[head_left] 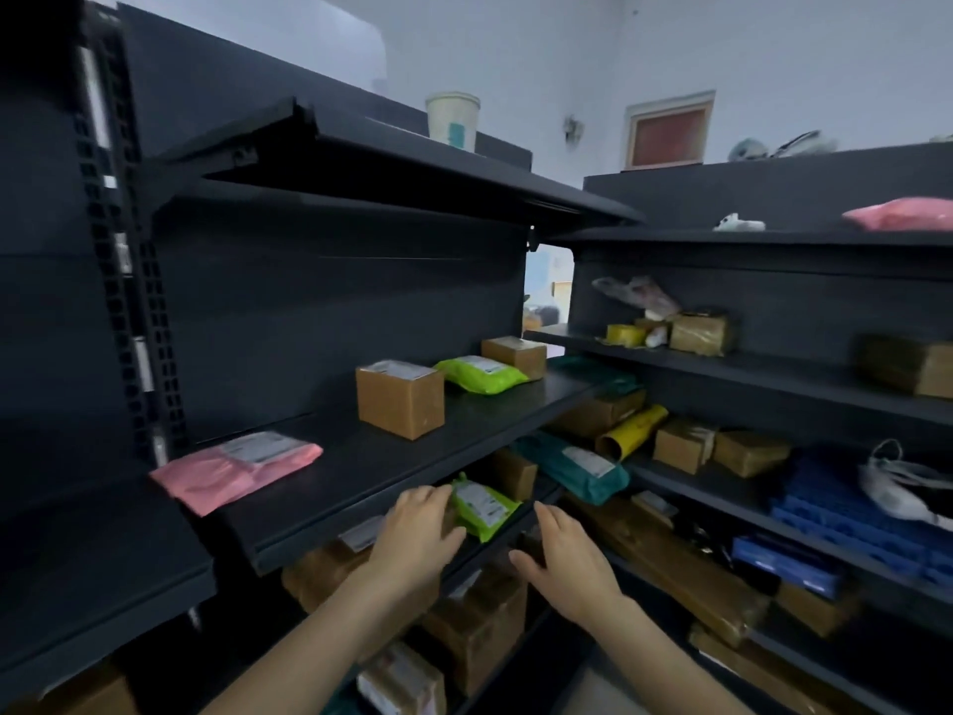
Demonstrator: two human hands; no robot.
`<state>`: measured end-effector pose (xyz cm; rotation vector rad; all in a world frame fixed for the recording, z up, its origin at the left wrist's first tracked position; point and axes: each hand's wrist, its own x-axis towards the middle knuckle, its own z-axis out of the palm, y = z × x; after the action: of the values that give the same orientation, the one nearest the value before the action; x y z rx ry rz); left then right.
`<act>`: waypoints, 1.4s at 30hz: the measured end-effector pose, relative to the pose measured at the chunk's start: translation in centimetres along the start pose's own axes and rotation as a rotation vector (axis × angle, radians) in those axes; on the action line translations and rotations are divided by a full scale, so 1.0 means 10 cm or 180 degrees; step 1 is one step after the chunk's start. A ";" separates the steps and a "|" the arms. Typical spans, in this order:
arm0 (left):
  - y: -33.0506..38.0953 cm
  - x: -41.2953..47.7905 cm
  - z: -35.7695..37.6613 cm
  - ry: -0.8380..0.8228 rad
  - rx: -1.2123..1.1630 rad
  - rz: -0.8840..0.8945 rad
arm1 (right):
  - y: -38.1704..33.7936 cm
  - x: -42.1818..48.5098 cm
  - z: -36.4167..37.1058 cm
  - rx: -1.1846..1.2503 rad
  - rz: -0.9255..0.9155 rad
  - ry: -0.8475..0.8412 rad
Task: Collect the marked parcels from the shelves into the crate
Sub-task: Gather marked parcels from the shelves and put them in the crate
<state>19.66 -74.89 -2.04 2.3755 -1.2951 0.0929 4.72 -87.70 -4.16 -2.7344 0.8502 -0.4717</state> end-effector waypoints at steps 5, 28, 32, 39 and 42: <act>0.20 0.60 0.25 -0.0131 -0.0074 0.0122 | 0.43 0.43 -0.02 0.0012 0.0139 0.0096; 1.08 2.99 1.00 0.0578 -0.0167 -0.0975 | 2.48 3.10 -0.30 0.0336 -0.0828 -0.0255; 0.96 3.26 1.02 0.0671 -0.0256 -0.1184 | 2.54 3.47 -0.25 0.0433 -0.0893 -0.0399; 0.64 3.90 0.99 0.1000 -0.0355 -0.1346 | 2.59 4.23 -0.09 0.0637 -0.0920 -0.0336; 0.45 4.16 1.00 0.0977 -0.0403 -0.1475 | 2.57 4.62 -0.04 0.0733 -0.0934 -0.0319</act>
<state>37.93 -113.70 1.19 2.3714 -0.5779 0.2173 27.58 -135.32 -1.22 -2.6474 0.3455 -0.4504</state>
